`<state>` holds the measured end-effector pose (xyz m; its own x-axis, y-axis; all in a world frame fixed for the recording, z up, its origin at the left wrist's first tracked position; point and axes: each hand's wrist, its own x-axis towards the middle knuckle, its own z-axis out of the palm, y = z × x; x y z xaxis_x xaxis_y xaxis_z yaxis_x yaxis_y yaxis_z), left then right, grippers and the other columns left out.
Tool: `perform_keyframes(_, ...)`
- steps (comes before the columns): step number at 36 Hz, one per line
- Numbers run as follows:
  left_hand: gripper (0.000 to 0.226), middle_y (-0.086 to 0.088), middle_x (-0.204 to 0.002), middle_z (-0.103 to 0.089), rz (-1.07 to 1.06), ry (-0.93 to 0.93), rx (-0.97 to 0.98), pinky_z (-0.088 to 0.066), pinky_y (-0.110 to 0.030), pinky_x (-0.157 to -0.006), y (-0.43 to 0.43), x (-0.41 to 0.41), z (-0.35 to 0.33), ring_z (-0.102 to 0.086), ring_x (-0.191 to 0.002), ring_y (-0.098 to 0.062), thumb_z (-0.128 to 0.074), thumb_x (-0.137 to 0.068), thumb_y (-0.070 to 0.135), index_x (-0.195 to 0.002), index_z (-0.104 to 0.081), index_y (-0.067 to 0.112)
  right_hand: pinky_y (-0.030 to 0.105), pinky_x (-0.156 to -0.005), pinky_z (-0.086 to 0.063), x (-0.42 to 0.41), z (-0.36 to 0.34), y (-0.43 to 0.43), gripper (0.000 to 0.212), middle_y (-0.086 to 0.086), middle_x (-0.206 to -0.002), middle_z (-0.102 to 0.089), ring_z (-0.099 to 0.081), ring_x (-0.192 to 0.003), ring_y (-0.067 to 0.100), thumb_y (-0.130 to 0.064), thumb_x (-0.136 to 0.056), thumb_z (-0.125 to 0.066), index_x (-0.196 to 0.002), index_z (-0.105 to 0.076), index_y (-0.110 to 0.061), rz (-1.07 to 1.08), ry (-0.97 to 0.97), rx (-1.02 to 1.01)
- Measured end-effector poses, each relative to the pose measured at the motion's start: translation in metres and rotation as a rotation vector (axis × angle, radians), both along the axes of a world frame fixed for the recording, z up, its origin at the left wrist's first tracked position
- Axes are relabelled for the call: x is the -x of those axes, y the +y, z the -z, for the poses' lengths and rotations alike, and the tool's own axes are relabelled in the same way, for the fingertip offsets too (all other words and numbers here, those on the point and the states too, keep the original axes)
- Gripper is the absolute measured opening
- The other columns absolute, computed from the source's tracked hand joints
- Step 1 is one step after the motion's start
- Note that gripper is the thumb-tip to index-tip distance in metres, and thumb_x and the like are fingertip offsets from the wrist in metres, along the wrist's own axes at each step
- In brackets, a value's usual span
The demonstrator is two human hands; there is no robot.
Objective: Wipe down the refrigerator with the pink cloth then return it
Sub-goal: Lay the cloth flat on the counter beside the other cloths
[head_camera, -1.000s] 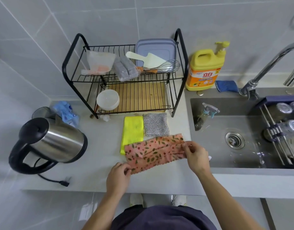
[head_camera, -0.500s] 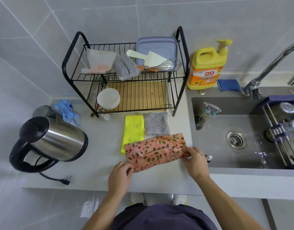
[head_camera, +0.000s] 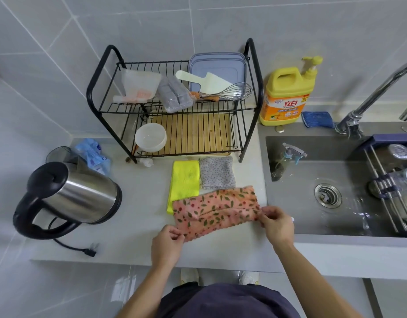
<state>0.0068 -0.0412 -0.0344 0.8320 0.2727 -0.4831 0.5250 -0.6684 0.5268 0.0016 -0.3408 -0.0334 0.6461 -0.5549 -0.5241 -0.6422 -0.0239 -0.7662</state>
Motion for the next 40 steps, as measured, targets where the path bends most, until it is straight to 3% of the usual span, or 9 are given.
perform_keyframes(6,0.023,0.011,-0.081,-0.068,0.001,0.07,-0.091,-0.038,-0.025,-0.053,-0.004,0.003,-0.006,-0.061,-0.071,-0.009,-0.078,-0.091,0.04,-0.088,-0.066,0.021,0.038,-0.077,-0.056,0.002,0.002,-0.006,0.02,0.008,-0.094,-0.075,-0.072,-0.081,0.032,-0.013,-0.087,-0.084,-0.096,-0.066,-0.017,0.054,0.068,-0.036)
perform_keyframes(15,0.023,0.011,-0.069,-0.065,0.057,0.037,-0.178,-0.038,-0.026,-0.051,-0.01,0.005,-0.012,-0.058,-0.063,-0.007,-0.074,-0.095,0.03,-0.077,-0.065,0.02,0.042,-0.075,-0.061,0.002,0.001,-0.014,0.021,0.007,-0.097,-0.076,-0.074,-0.081,0.027,-0.017,-0.083,-0.086,-0.094,-0.07,-0.022,0.026,0.13,0.027)
perform_keyframes(20,0.026,0.007,-0.069,-0.066,0.1,0.039,-0.184,-0.04,-0.027,-0.05,-0.004,0.001,-0.022,-0.06,-0.063,-0.012,-0.071,-0.096,0.029,-0.074,-0.061,0.017,0.039,-0.072,-0.063,-0.002,-0.01,-0.019,0.017,0.006,-0.076,-0.077,-0.073,-0.07,0.026,-0.018,-0.083,-0.086,-0.095,-0.074,-0.014,-0.069,0.197,0.047)
perform_keyframes(24,0.026,0.005,-0.069,-0.066,0.133,0.057,-0.169,-0.036,-0.027,-0.051,0.006,-0.011,-0.035,-0.059,-0.064,-0.011,-0.072,-0.096,0.033,-0.076,-0.063,0.018,0.041,-0.087,-0.063,-0.014,-0.019,-0.03,0.02,0.004,-0.066,-0.077,-0.078,-0.074,0.026,-0.025,-0.08,-0.091,-0.087,-0.077,-0.012,-0.21,0.339,0.051)
perform_keyframes(26,0.023,0.006,-0.075,-0.067,0.138,0.057,-0.116,-0.038,-0.026,-0.055,0.011,-0.021,-0.042,-0.06,-0.069,-0.011,-0.072,-0.095,0.032,-0.078,-0.064,0.019,0.037,-0.081,-0.064,-0.023,-0.028,-0.032,0.022,0.007,-0.067,-0.077,-0.076,-0.068,0.024,-0.021,-0.081,-0.091,-0.087,-0.075,-0.006,-0.254,0.399,0.022)
perform_keyframes(30,0.019,-0.001,-0.077,-0.071,-0.022,-0.012,0.178,-0.045,-0.032,-0.065,0.016,-0.039,-0.059,-0.065,-0.074,-0.022,-0.069,-0.098,0.021,-0.081,-0.066,0.015,0.016,-0.044,-0.048,-0.037,-0.048,-0.029,0.013,0.008,-0.072,-0.073,-0.065,-0.056,0.015,-0.01,-0.086,-0.084,-0.091,-0.074,-0.003,-0.264,0.289,-0.052)
perform_keyframes(35,0.017,-0.014,-0.086,-0.072,-0.485,-0.113,0.876,-0.053,-0.034,-0.072,0.013,-0.046,-0.075,-0.073,-0.077,-0.025,-0.057,-0.101,-0.001,-0.086,-0.058,0.008,0.02,-0.06,-0.056,-0.047,-0.059,-0.024,0.018,0.013,-0.086,-0.067,-0.066,-0.063,0.012,0.002,-0.089,-0.077,-0.089,-0.062,-0.008,-0.066,-0.19,-0.377)
perform_keyframes(38,0.018,-0.015,-0.088,-0.075,-0.526,-0.13,0.875,-0.055,-0.035,-0.076,0.013,-0.033,-0.066,-0.075,-0.084,-0.029,-0.059,-0.1,-0.001,-0.085,-0.059,0.008,0.02,-0.061,-0.057,-0.044,-0.054,-0.027,0.021,0.01,-0.08,-0.068,-0.067,-0.062,0.011,0.006,-0.089,-0.074,-0.087,-0.059,-0.009,-0.085,-0.243,-0.345)
perform_keyframes(40,0.014,-0.013,-0.082,-0.076,-0.41,-0.121,0.663,-0.055,-0.038,-0.076,0.014,-0.016,-0.046,-0.072,-0.082,-0.029,-0.07,-0.096,0.006,-0.083,-0.066,0.009,0.027,-0.064,-0.06,-0.038,-0.041,-0.027,0.021,0.009,-0.08,-0.068,-0.068,-0.068,0.017,0.006,-0.088,-0.077,-0.087,-0.061,-0.007,-0.107,-0.15,-0.219)
